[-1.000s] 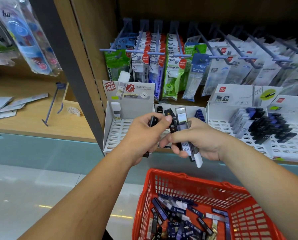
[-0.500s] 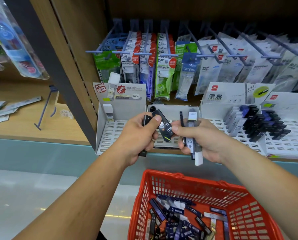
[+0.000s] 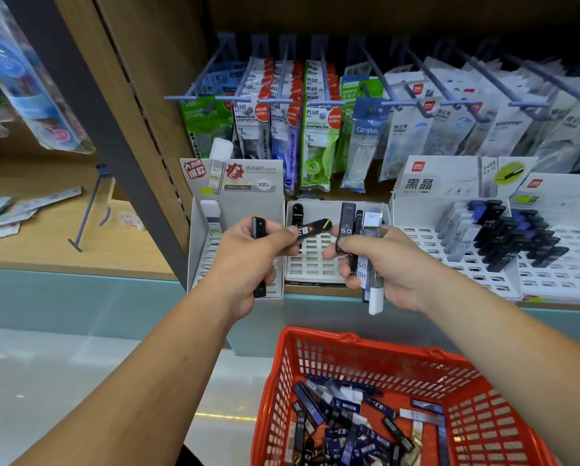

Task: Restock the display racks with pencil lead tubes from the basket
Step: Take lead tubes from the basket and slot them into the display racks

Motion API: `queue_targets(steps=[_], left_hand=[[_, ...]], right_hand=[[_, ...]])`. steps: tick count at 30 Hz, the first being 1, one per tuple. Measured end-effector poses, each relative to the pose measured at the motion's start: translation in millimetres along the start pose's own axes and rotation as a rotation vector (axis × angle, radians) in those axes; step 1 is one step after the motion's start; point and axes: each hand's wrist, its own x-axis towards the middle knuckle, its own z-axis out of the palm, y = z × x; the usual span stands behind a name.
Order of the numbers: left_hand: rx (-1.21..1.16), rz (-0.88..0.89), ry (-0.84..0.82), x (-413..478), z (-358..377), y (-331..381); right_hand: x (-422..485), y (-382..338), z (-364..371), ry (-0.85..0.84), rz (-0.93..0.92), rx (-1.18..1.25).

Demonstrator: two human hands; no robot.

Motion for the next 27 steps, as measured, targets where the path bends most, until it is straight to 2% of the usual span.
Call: queue_targets(steps=[6,8,11,15,21,27], left_hand=[[0.091,0.023,-0.080,-2.8,3.3,-4.5],[0.171,0.035,-0.107,-5.2,3.4,-5.2],[0.283,0.049,-0.057,-3.7,0.4,-7.0],[0.277,0.037,-0.009,3.8,-6.0,-13.3],[0.280,-0.025,-0.048,8.6,-8.3,-17.3],[0.285,-0.025,-0.069,8.9,-12.7,-17.9]], right_hand=[[5.4,1.6,1.7,0.052,-0.071,0.021],[6.6,2.5,5.3,0.111,-0.137,-0.033],[10.1,-0.5,11.0,0.227,-0.225,-0.131],[22.9,1.8,21.4,0.355,-0.382,-0.321],[33.5,13.6,30.9,0.287,-0.476,-0.564],[36.1,14.6,29.4,0.222,-0.523,-0.632]])
